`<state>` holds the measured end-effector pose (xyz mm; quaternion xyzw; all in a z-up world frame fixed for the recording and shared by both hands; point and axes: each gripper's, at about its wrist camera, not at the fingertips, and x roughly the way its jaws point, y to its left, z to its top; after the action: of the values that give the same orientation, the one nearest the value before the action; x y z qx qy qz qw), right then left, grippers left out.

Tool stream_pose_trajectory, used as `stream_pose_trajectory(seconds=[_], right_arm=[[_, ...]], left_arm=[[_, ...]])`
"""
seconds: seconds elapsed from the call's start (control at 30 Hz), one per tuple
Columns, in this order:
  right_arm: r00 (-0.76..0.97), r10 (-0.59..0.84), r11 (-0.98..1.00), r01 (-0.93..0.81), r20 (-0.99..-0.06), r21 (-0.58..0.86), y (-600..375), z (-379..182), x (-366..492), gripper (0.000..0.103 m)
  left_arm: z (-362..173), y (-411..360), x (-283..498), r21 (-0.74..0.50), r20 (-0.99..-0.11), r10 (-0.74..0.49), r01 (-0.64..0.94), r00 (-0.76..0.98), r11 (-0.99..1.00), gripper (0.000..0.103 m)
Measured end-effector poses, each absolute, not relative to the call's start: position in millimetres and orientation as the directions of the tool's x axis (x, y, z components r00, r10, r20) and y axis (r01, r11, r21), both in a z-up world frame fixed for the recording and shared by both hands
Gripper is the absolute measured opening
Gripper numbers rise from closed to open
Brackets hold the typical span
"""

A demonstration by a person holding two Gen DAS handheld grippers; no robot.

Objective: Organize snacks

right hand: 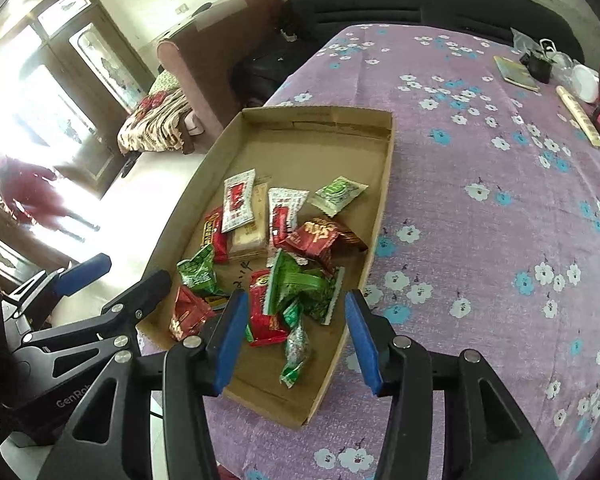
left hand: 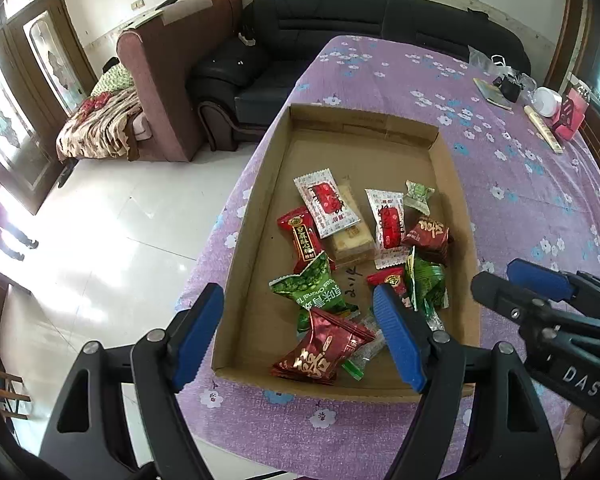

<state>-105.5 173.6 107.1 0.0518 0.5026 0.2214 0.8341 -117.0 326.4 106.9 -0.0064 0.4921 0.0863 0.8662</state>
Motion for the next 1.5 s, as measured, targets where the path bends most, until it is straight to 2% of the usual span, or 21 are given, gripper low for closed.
stream_pose_trajectory(seconds=[1.07, 1.27, 1.37, 1.5], right_arm=[[0.457, 0.35, 0.936, -0.209, -0.818, 0.284, 145.9, 107.5, -108.8, 0.051], [0.466, 0.358, 0.933, -0.218, -0.809, 0.287, 141.2, 111.0, -107.0, 0.051], [0.48, 0.374, 0.926, -0.24, -0.794, 0.291, 138.8, 119.1, -102.1, 0.051], [0.496, 0.405, 0.91, -0.304, -0.768, 0.283, 136.1, 131.7, -99.8, 0.051]], left_arm=[[112.1, 324.7, -120.9, 0.015, -0.828, 0.083, -0.125, 0.555, 0.992, 0.078], [143.0, 327.4, -141.4, 0.0, -0.743, 0.124, -0.186, 0.657, 0.983, 0.078], [170.1, 327.4, -157.2, 0.019, -0.659, 0.197, -0.246, 0.726, 0.969, 0.078], [206.8, 319.4, -183.4, 0.048, -0.527, 0.305, -0.331, 0.793, 0.942, 0.085]])
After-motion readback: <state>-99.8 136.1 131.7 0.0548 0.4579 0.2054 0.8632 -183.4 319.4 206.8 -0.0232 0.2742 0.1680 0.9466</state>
